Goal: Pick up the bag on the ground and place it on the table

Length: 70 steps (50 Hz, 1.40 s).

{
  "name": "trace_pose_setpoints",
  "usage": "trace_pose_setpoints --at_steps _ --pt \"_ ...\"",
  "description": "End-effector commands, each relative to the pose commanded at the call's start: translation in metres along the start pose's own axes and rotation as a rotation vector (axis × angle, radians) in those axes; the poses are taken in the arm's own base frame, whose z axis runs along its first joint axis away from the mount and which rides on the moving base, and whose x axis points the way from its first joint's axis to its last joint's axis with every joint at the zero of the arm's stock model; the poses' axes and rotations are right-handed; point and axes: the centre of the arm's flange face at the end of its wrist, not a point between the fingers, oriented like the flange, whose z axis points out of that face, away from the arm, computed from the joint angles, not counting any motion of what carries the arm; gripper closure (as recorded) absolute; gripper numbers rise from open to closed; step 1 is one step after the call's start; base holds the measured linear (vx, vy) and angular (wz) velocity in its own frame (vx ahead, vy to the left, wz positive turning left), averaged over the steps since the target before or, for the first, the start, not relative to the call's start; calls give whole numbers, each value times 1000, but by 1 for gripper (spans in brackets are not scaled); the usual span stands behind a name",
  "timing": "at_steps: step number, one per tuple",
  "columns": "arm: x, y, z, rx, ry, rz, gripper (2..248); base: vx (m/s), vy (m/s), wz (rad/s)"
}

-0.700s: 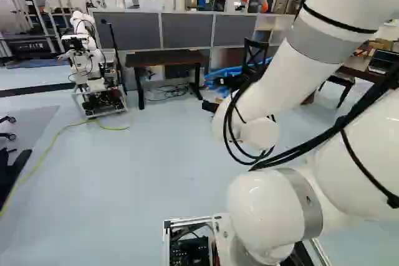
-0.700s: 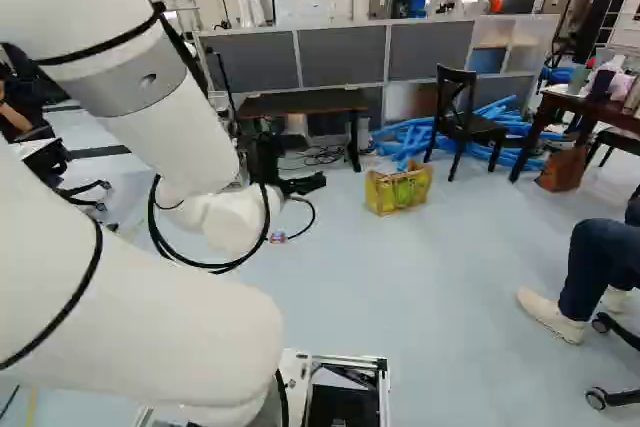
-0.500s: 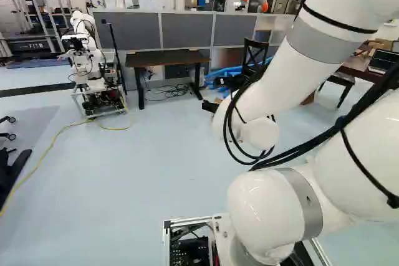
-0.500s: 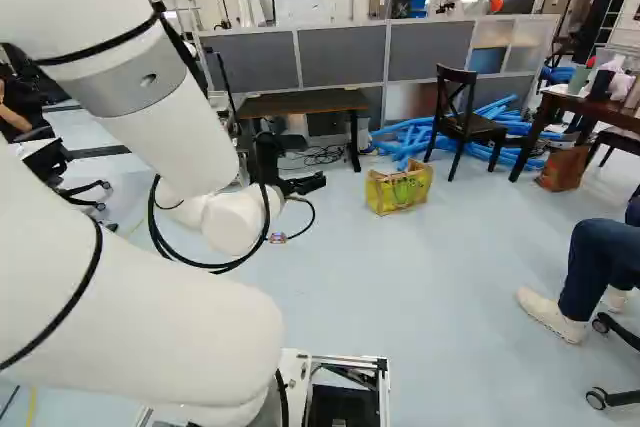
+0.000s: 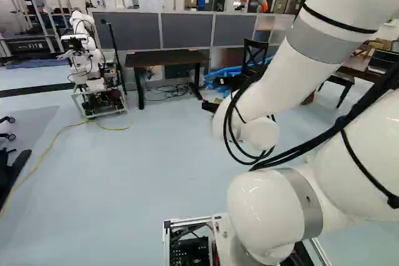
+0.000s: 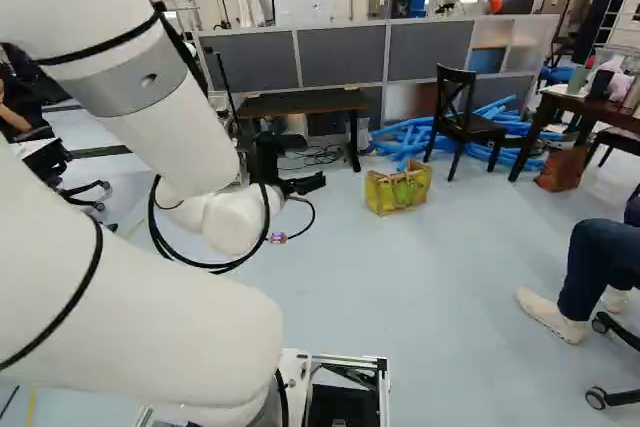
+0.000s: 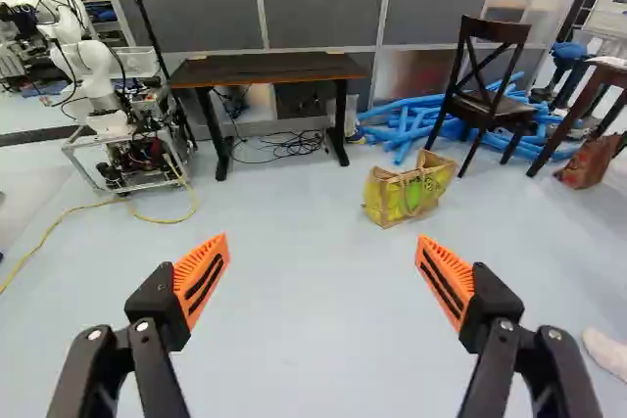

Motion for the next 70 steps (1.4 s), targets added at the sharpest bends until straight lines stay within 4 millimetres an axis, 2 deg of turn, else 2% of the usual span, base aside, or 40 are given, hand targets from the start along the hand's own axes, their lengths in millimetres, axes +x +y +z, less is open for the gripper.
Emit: trace_pose_setpoints --at_steps 21,70 --pt "0 0 0 0 0 0 3 79 -3 -7" --pt "0 0 0 0 0 0 3 151 -42 -5"
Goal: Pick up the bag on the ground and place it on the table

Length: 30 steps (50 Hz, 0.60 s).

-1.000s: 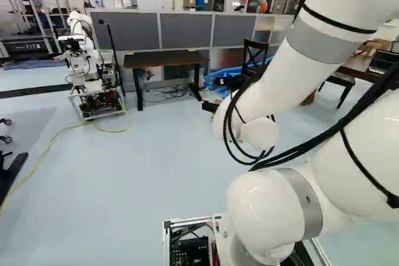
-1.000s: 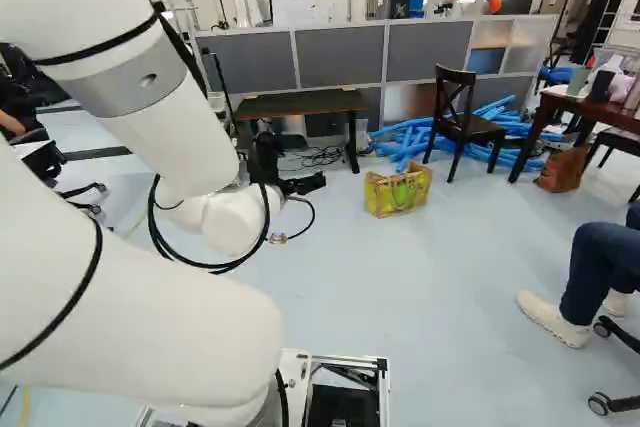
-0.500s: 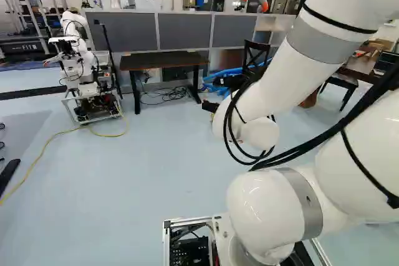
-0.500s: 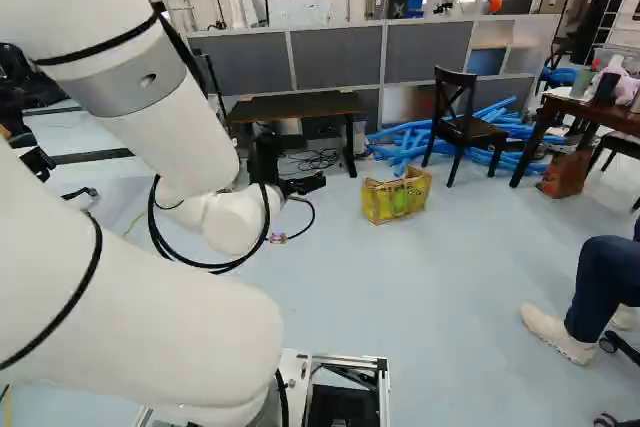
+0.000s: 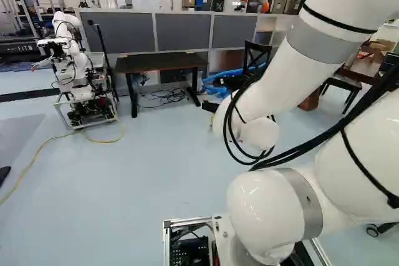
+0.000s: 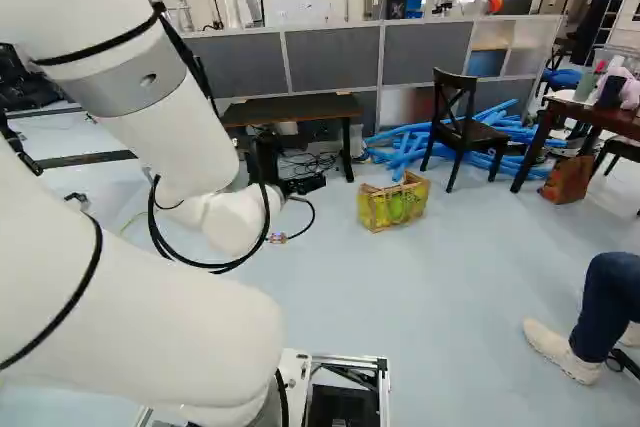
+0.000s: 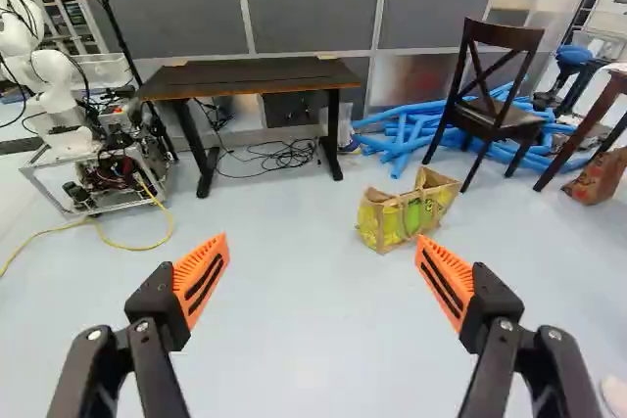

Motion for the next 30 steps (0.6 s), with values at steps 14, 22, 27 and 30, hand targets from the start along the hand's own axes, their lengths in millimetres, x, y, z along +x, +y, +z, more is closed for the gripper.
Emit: trace_pose_setpoints --at_steps 14,22,27,30 --pt "0 0 0 0 0 0 3 175 -55 -23" --pt "0 0 0 0 0 0 3 198 -81 -182" --pt "0 0 0 0 0 0 3 207 -91 -199" --pt "0 0 0 0 0 0 3 212 -89 -196"
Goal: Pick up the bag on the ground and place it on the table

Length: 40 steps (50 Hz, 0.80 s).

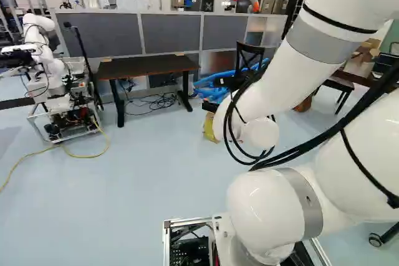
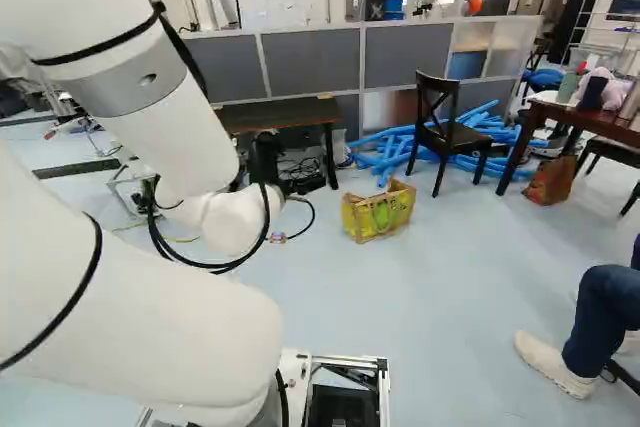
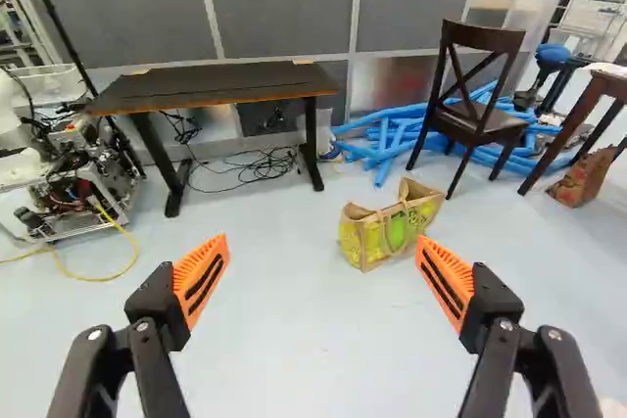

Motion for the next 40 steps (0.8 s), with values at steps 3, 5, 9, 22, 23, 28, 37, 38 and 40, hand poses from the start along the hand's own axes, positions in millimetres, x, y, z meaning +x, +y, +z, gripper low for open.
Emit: trace_pose_setpoints --at_steps 3,5,9,22,23,28,37,38,40 --pt "0 0 0 0 0 0 3 215 -87 -204" --pt "0 0 0 0 0 0 3 208 -90 -201" --pt "0 0 0 0 0 0 3 216 -95 -211" --pt "0 0 0 0 0 0 3 238 -102 -226" --pt "0 0 0 0 0 0 3 235 -99 -221" --pt "0 0 0 0 0 0 3 246 -109 -222" --pt "0 0 0 0 0 0 3 246 -108 -219" --pt "0 0 0 0 0 0 3 275 -121 -264" --pt "0 0 0 0 0 0 3 244 -98 -216"
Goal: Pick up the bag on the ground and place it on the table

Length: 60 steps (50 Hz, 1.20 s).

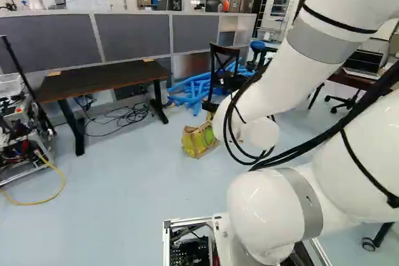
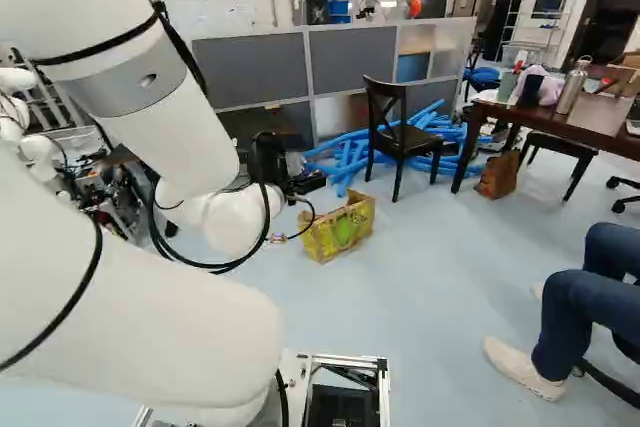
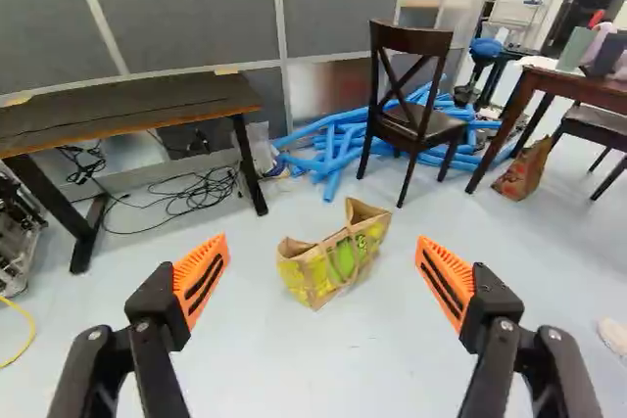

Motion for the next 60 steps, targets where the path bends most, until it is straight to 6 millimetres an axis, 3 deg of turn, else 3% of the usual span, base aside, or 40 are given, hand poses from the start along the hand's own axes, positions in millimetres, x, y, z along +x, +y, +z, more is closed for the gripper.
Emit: trace_pose_setpoints --at_steps 32,60 --pt "0 0 0 0 0 0 3 254 -70 -50" --pt "0 0 0 0 0 0 3 247 -7 -19"
